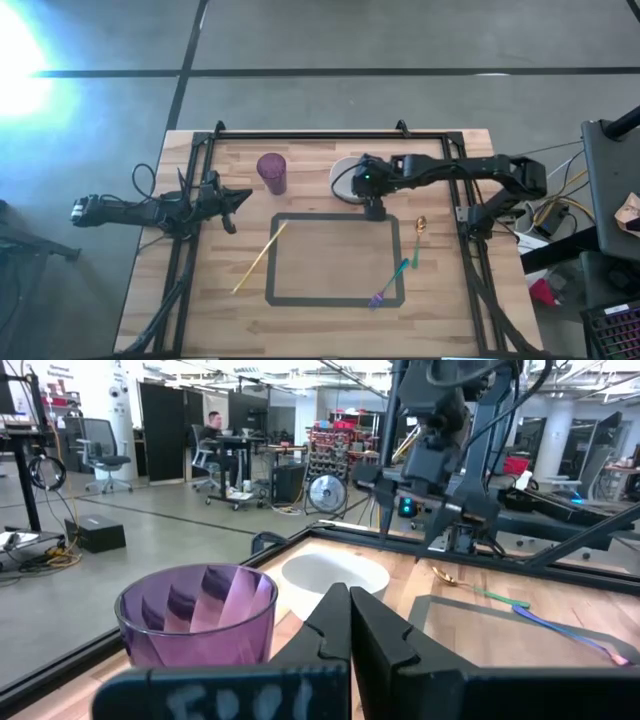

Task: Pick & Place Utensil
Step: Put the white bowl on the transparent mat

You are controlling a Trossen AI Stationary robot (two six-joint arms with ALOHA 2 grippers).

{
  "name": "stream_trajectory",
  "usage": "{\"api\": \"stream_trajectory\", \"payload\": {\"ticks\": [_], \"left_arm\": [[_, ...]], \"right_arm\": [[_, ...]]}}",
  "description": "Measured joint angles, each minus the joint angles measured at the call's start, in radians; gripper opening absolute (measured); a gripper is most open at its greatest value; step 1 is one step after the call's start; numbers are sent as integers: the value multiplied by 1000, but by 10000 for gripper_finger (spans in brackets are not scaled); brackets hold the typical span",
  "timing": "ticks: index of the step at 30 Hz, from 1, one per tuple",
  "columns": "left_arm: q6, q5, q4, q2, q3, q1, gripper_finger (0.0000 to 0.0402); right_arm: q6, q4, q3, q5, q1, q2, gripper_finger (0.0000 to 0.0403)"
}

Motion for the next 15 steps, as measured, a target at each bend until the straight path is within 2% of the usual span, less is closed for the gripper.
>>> {"api": "stream_trajectory", "payload": {"ticks": [15], "left_arm": [[0, 0, -1, 0, 0, 0, 0]], "right_arm": [[0, 6, 40, 7, 0, 140, 219]]}}
